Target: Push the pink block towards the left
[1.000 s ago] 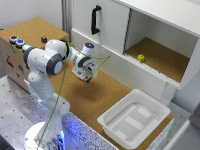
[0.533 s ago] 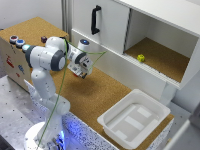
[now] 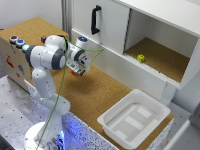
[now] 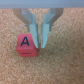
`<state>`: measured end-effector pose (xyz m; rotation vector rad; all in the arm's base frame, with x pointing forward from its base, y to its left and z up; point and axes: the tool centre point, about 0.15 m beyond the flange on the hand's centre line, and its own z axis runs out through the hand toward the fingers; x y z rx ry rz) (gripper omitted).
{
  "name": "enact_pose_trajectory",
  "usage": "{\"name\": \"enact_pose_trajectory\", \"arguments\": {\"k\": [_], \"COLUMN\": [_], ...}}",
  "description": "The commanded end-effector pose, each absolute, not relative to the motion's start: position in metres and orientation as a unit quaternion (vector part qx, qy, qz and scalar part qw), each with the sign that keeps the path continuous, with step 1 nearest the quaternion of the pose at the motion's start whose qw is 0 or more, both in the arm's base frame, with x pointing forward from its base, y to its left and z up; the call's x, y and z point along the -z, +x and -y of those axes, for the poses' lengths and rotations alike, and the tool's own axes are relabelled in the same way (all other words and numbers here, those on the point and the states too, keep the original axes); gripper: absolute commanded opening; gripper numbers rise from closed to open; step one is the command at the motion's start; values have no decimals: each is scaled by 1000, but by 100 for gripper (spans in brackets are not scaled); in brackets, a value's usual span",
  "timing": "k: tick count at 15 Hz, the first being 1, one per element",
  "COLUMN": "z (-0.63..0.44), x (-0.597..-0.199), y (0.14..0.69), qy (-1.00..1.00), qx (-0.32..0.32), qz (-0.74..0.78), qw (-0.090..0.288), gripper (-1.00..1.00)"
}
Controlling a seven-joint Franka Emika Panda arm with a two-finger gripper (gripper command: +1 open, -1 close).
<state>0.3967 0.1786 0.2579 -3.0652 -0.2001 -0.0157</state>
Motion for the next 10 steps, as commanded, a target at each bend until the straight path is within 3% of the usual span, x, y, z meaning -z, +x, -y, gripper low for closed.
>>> {"name": "enact_pose_trajectory", "arguments": {"k": [1,10], "z": [-188,-190], "x": [-301,-303], "y": [389,392], "qy": [-995,-995], "qx": [16,16], "qz": [92,98], "qw": [-19,-23], "gripper": [100,100]}}
